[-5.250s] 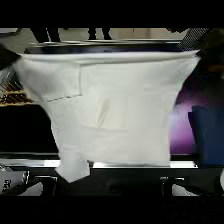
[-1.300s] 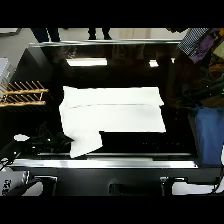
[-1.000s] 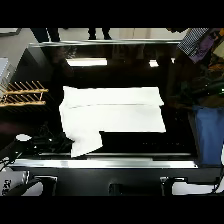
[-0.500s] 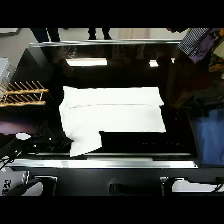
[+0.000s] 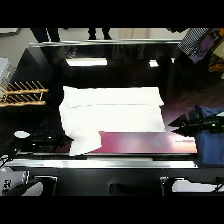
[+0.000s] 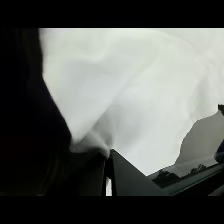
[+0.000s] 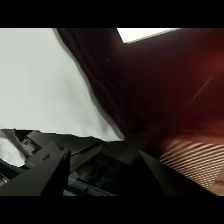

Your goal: Fold the clothes and pants, and hang the long-sleeved shirts on hangers.

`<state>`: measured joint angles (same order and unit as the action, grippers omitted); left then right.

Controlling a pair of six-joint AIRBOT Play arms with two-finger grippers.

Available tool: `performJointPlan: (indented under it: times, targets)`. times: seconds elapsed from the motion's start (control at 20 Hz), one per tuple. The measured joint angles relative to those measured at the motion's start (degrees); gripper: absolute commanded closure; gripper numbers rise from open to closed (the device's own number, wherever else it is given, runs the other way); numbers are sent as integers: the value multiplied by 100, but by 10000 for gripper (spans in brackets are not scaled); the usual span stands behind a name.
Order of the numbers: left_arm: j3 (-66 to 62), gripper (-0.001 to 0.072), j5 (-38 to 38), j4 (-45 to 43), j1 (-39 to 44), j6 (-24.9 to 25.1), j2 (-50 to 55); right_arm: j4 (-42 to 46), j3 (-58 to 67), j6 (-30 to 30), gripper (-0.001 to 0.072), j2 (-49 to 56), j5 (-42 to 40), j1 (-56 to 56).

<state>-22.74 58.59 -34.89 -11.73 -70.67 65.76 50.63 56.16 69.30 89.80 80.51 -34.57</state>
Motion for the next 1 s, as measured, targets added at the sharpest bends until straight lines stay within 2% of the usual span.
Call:
performJointPlan:
  times: [0.2,0.4,0.5,0.55,0.6,0.65,0.85,1.0]
  targets:
    - [-4,688,39,2,0,-22,0,-103,-251,-234,235,4,-295,334]
    - [-4,688,46,4,0,-37,0,-149,-315,-186,239,4,-573,800]
    - [-4,688,48,4,0,-42,0,-55,-328,-133,451,4,-706,925]
    - [-7,688,52,4,0,-42,0,-13,-339,-125,521,11,-785,957]
    - [-11,688,55,4,0,-42,0,13,-341,-122,624,13,-833,988]
    - [-28,689,66,4,0,-42,-4,28,-345,-142,680,15,-881,1008]
    - [-380,690,269,0,0,-44,-50,-151,-350,-227,680,-90,-782,1038]
    - [-909,690,608,-87,0,-225,-138,-269,-350,-208,680,-433,-623,1049]
